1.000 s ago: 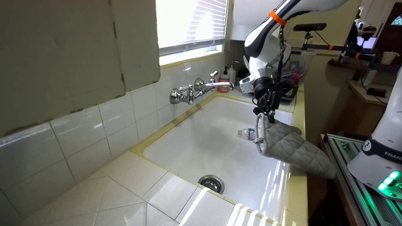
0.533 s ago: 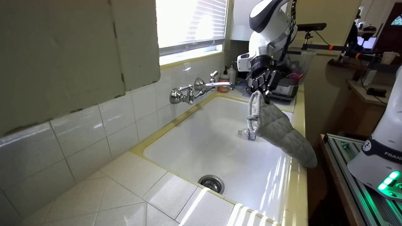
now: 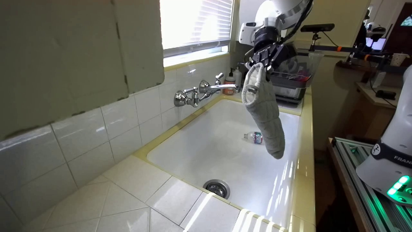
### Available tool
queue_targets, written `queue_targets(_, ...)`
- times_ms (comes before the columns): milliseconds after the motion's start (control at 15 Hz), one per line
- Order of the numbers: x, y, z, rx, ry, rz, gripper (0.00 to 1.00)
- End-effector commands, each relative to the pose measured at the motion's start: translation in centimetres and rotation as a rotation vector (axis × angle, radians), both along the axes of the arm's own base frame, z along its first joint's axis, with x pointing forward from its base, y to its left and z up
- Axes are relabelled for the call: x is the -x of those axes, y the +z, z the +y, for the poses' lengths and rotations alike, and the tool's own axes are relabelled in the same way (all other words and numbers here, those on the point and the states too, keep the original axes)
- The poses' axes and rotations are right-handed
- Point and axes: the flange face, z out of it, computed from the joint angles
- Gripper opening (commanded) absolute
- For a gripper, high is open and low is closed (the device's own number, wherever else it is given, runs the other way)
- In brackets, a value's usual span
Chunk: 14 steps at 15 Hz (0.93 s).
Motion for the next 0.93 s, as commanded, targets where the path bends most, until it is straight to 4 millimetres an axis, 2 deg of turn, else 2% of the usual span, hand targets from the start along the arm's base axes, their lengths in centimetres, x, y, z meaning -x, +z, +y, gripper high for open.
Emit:
queue_targets(0,-0.2,4.1,1.9,-0.053,0.023,-0.111,0.04)
queue_targets(333,-0.7,9.2,4.2,-0.093,0.053,-0.254,0.04)
queue_targets(867,0.1,17.6,6.1,-0.113,0.096,-0.48,0.04)
